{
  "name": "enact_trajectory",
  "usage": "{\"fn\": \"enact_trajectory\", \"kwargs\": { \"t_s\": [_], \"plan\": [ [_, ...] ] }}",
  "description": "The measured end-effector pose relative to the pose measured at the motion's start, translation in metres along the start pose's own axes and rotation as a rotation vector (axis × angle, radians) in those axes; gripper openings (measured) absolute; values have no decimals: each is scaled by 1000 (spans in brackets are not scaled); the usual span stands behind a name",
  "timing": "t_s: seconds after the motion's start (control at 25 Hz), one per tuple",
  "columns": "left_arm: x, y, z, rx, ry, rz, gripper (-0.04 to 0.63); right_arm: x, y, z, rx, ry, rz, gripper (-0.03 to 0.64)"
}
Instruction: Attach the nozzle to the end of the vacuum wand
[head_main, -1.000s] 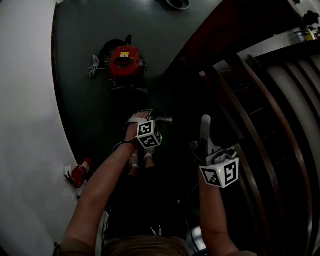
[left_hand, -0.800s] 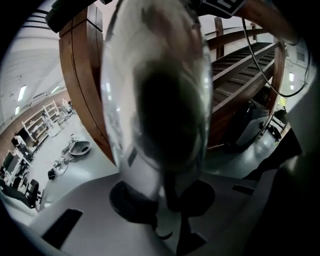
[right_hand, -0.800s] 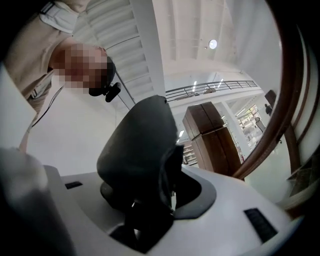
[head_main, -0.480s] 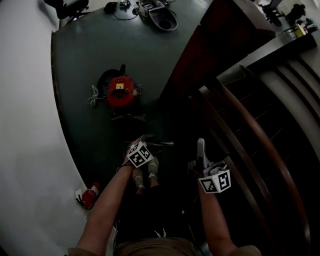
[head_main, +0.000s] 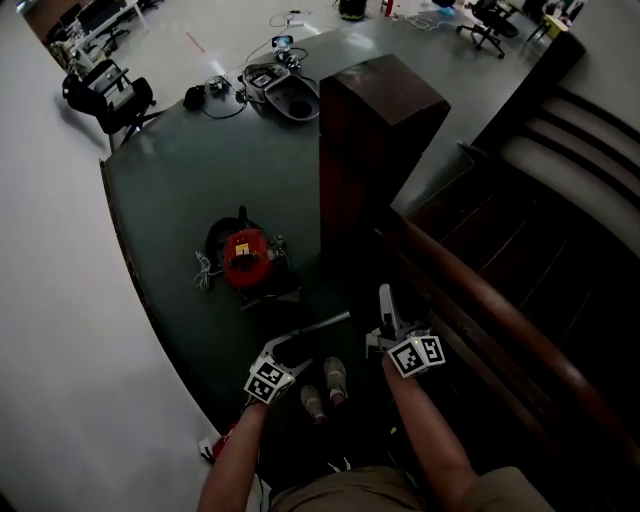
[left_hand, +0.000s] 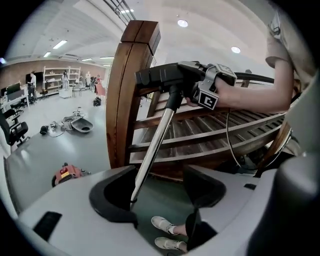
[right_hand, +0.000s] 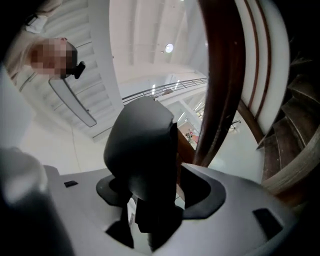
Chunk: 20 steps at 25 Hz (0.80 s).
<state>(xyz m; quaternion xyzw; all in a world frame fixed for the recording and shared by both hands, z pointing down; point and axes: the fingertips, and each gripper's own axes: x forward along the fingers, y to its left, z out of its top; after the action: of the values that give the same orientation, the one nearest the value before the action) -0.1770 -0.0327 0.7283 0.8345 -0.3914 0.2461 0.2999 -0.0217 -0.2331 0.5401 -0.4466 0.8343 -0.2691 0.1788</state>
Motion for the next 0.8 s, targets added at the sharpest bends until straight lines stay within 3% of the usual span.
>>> {"fn": "enact_trajectory", "kwargs": {
  "t_s": [0.24,0.4,0.56,0.8],
  "plan": [
    [-11,-19,18,-30,18,1,288,6,-43,12,78,12,-129,262],
    [-16,-27,9,-35,62,-15,290,16,-56,7,113,41,-214,270],
    [-23,-36,21,-40,51,-7,290,23,-71,4,130,69,-299,275],
    [-40,-26,34,-93,-14,40,288,25,-75,3,110,79,-313,284]
  ]
}}
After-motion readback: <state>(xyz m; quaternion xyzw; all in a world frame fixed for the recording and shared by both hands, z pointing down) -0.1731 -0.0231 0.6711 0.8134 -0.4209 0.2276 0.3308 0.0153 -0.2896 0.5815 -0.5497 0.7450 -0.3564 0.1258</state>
